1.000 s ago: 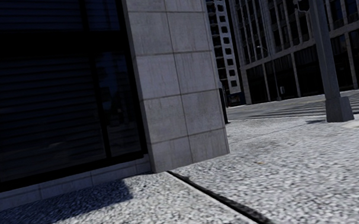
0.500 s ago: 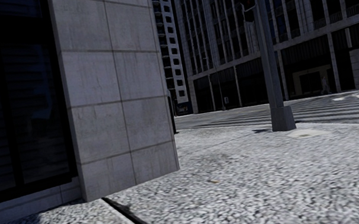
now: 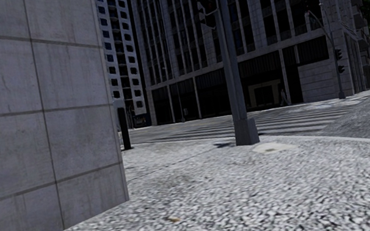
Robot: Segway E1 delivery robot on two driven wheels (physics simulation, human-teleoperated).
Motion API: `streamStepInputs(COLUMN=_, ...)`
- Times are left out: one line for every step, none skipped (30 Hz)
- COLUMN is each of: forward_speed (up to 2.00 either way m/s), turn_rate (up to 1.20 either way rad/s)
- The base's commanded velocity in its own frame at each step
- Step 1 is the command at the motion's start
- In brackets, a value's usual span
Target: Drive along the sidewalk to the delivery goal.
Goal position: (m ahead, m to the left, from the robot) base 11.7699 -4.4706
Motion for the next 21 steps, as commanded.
streamStepInputs(forward_speed=1.21, turn_rate=0.0)
streamStepInputs(forward_speed=1.21, turn_rate=0.0)
streamStepInputs(forward_speed=1.21, turn_rate=0.0)
streamStepInputs(forward_speed=1.21, turn_rate=0.0)
streamStepInputs(forward_speed=1.21, turn_rate=0.0)
streamStepInputs(forward_speed=1.25, turn_rate=0.0)
streamStepInputs(forward_speed=2.0, turn_rate=0.0)
streamStepInputs(forward_speed=2.0, turn_rate=0.0)
streamStepInputs(forward_speed=2.0, turn_rate=0.0)
streamStepInputs(forward_speed=2.0, turn_rate=0.0)
streamStepInputs(forward_speed=2.0, turn_rate=0.0)
streamStepInputs(forward_speed=2.0, turn_rate=0.0)
streamStepInputs(forward_speed=2.0, turn_rate=0.0)
streamStepInputs(forward_speed=2.0, turn_rate=0.0)
streamStepInputs(forward_speed=2.0, turn_rate=0.0)
streamStepInputs(forward_speed=2.0, turn_rate=0.0)
streamStepInputs(forward_speed=2.0, turn_rate=0.0)
streamStepInputs(forward_speed=2.0, turn_rate=0.0)
streamStepInputs(forward_speed=2.0, turn_rate=0.0)
streamStepInputs(forward_speed=2.0, turn_rate=0.0)
streamStepInputs(forward_speed=2.0, turn_rate=0.0)
